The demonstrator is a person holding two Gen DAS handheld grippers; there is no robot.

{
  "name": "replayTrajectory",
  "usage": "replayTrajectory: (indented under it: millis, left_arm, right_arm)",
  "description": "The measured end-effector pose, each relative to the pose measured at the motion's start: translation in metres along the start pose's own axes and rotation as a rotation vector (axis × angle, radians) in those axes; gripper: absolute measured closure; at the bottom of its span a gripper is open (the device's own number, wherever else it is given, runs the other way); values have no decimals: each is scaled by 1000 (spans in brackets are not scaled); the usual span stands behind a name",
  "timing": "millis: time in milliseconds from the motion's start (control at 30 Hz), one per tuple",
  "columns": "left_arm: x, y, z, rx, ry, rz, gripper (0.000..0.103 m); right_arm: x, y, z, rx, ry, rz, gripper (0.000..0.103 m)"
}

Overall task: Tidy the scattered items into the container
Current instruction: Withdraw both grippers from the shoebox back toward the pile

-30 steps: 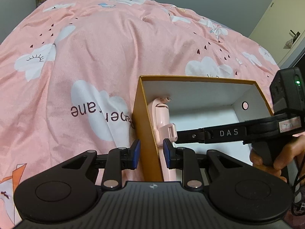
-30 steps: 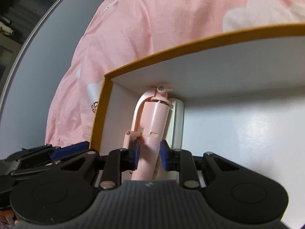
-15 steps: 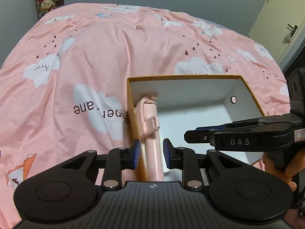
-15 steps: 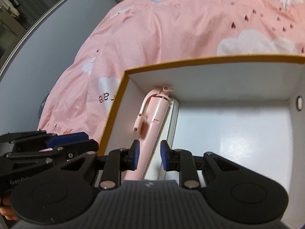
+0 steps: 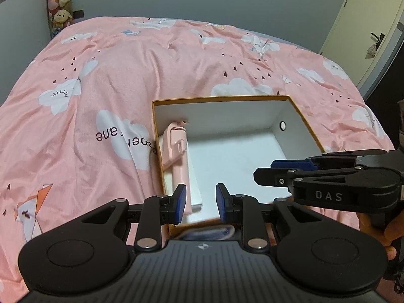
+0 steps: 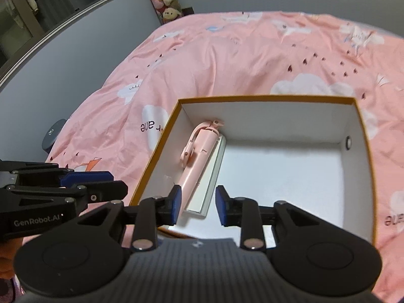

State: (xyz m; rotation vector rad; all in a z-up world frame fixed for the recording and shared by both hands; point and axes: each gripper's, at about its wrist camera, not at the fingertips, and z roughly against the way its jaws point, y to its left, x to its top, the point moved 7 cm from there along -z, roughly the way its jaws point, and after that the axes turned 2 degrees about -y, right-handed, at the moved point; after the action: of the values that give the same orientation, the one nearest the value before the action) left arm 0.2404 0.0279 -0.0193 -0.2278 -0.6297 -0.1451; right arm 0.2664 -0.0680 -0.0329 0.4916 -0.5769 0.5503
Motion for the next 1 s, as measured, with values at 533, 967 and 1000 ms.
replayTrajectory:
  millis: [533,967,1000]
  left_arm:
    - [-46,-32,74,59,-131,-71,72]
    - [-126,-31,91,111,-233,-7,66]
    - [-131,-31,89,121,-231,-8,64]
  right_arm:
    - [-54,51,125,-78,-319,226,25]
    - [-132,45,156,-77,-408,115,24]
    - [-138,45,153,-72,-392,117,24]
